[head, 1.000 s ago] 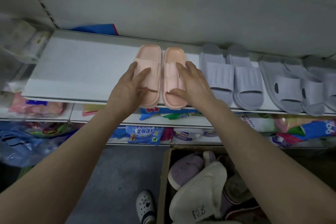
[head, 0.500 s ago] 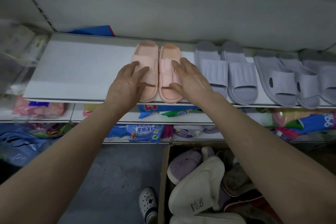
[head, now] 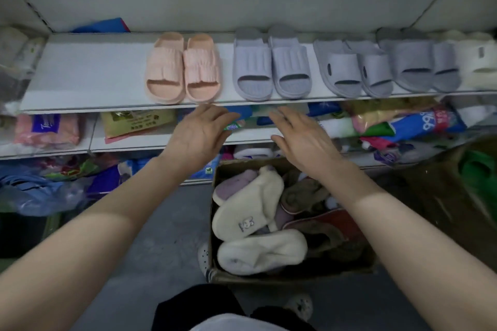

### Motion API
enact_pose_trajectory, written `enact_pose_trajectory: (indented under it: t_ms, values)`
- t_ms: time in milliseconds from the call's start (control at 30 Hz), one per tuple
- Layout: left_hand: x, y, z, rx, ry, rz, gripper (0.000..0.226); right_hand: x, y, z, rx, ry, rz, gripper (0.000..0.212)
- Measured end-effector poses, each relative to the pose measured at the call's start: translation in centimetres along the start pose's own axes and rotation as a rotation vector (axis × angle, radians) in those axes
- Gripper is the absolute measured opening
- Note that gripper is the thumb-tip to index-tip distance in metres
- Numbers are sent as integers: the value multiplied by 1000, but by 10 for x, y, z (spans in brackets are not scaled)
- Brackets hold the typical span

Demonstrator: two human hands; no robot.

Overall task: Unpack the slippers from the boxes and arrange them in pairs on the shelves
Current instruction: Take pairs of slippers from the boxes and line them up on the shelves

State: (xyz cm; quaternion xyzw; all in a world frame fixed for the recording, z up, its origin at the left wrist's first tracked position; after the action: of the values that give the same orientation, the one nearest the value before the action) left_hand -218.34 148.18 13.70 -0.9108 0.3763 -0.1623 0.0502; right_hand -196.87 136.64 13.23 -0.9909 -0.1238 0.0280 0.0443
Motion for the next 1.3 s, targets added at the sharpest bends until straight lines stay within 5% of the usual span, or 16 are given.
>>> enact_pose_trajectory:
  t_ms: [367,633,900,1300]
  values:
    - [257,62,82,-209,113,133,41,51,312,-16,-48,24,216,45]
    - [423,77,144,-271,264,279,28,79,498,-19,-37,-35,602,48]
    - [535,38,213,-470,256,375,34,140,590,-4,27,-113,895,46]
    - [679,-118,352,-589,258,331,41,363,653,25,3,-280,1111,41]
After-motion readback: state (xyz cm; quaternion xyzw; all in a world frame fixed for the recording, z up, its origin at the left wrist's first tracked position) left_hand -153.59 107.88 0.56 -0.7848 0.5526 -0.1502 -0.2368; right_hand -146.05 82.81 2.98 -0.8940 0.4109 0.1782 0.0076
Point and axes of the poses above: each hand's wrist, its own y-axis away from the middle knuckle, its own z-axis out of the palm, x = y × z, the point moved 1 cm from there along -y, towards the middle knuckle, and after that the axes turned 14 degrees about -z, right-handed, at the moved point
